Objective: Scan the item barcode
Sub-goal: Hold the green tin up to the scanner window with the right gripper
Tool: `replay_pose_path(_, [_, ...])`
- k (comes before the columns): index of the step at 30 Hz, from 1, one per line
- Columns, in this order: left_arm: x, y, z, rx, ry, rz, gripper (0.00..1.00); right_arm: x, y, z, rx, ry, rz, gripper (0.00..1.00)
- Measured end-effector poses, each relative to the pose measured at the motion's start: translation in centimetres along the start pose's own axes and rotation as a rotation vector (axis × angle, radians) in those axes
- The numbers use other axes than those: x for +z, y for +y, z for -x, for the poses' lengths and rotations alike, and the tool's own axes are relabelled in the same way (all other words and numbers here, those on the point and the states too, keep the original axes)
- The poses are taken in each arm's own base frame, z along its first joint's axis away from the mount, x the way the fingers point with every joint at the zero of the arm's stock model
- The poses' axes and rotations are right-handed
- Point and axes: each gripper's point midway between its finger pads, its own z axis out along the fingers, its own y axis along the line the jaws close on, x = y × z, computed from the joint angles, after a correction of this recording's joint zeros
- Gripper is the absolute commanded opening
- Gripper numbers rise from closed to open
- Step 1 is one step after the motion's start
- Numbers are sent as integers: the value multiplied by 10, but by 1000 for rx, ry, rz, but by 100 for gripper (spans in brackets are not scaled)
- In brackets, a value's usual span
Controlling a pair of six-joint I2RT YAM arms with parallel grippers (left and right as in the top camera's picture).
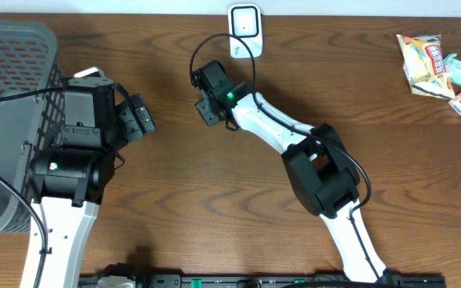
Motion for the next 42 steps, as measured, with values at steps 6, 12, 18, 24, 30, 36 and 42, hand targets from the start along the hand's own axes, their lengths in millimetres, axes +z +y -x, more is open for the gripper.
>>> replay_pose_path(6, [0,0,0,0,0,0,98,-20,-18,13,135,34,2,50])
replay_pose_path(12, [0,0,0,0,0,0,98,-41,-38,24,320,63,145,52])
replay_pose_path(18, [0,0,0,0,0,0,98,-63,-68,32,653,97,446,46])
replay_pose_path(24, [0,0,0,0,0,0,98,-94,-119,42,999,119,686,48])
replay_pose_path(30, [0,0,0,0,0,0,98,-117,-150,50,1254,166,843,46])
replay_pose_path(36, [0,0,0,0,0,0,98,-128,-157,66,1312,154,926,45])
replay_pose_path(42, [0,0,0,0,0,0,98,-130,-149,74,1314,154,948,46])
